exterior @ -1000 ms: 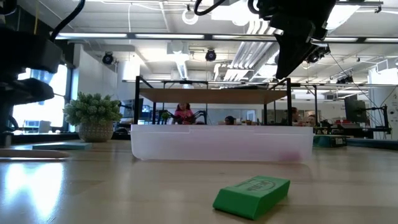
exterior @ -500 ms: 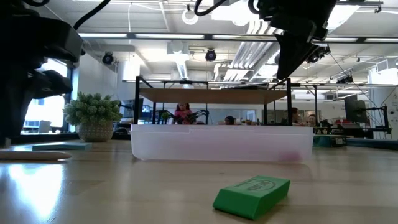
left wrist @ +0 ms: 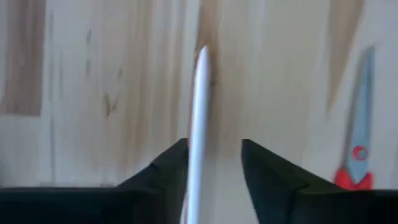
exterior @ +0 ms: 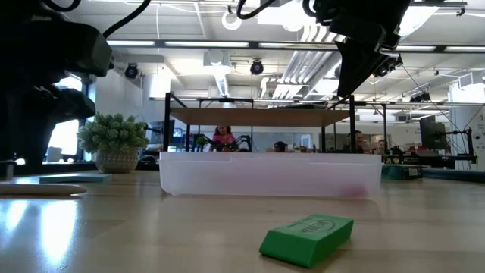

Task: Pack school essentials
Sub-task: Put the white pen into the transparent bin

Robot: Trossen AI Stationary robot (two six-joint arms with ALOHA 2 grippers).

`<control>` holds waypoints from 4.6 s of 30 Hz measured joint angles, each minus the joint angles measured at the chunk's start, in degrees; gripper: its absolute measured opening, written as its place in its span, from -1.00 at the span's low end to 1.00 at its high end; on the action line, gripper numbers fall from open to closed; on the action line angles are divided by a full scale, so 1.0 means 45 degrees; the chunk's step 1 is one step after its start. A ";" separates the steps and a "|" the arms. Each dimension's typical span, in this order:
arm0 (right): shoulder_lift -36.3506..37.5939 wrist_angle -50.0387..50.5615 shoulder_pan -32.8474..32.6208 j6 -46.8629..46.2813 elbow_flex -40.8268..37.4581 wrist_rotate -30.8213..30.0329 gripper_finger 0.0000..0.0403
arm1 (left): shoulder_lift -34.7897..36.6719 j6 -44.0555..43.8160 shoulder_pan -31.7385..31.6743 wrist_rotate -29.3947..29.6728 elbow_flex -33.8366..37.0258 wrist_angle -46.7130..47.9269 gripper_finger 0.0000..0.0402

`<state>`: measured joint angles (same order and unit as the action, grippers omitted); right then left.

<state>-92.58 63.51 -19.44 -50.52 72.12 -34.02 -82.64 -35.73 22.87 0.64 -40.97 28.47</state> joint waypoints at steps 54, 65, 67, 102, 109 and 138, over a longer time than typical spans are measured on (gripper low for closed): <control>-0.0005 -0.0092 0.0000 0.0000 0.0005 -0.0007 -0.29 | -0.1878 0.2472 0.0018 0.1757 -0.1809 0.0458 -0.95; -0.0008 -0.0167 0.0079 -0.0307 0.0005 -0.0198 -0.29 | -0.1557 0.5567 -0.1297 0.3452 -0.4145 0.0931 -0.95; -0.0005 -0.0101 0.0144 -0.0657 0.0005 -0.0476 -0.29 | -0.1557 0.6240 -0.1609 0.3613 -0.4504 0.0589 -0.95; 0.0573 0.1128 0.0651 -0.1870 0.0029 -0.0972 -0.29 | -0.2028 0.5713 -0.2730 -0.0328 -0.4852 0.0914 -0.57; 0.0573 0.1122 0.0651 -0.1895 0.0029 -0.0971 -0.29 | -0.2028 0.4128 -0.2254 -0.0428 -0.4852 0.0904 -0.11; 0.0568 0.1104 0.0651 -0.1902 0.0029 -0.0567 -0.29 | -0.3336 0.2977 0.0704 0.2875 -0.6091 -0.1445 -0.06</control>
<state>-90.02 68.47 -16.51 -59.08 72.25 -36.57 -97.65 -22.33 26.04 13.58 -68.38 21.97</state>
